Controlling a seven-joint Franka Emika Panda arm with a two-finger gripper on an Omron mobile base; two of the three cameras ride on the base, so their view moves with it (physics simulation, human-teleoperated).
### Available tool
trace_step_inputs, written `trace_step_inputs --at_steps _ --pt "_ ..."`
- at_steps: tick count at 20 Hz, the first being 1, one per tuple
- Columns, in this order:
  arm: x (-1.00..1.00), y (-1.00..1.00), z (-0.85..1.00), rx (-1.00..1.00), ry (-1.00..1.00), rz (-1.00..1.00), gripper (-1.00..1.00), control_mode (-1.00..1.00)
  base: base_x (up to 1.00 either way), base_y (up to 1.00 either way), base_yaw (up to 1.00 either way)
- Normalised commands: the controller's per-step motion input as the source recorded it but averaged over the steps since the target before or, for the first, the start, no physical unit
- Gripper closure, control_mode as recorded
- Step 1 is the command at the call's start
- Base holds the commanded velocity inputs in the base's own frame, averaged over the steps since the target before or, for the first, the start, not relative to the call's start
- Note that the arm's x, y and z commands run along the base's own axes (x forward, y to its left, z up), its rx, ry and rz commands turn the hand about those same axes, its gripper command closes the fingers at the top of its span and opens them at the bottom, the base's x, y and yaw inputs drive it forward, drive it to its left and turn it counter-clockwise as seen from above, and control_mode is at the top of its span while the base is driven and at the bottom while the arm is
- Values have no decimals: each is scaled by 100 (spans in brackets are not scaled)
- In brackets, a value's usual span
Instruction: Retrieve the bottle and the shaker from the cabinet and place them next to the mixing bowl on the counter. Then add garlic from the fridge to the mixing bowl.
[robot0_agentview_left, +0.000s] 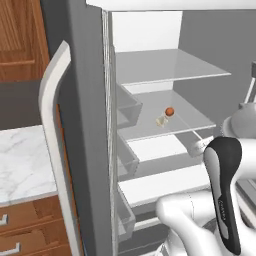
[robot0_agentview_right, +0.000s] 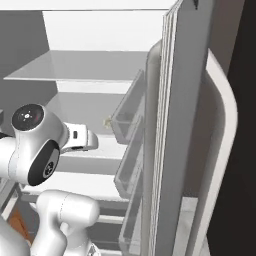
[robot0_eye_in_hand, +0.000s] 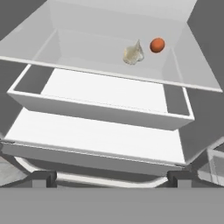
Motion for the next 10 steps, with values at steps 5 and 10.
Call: trace_step_inputs --at_steps 5,10 --pt "0 0 0 0 0 0 -100 100 97 -7 25" --pt "0 0 0 0 0 0 -100 100 61 0 9"
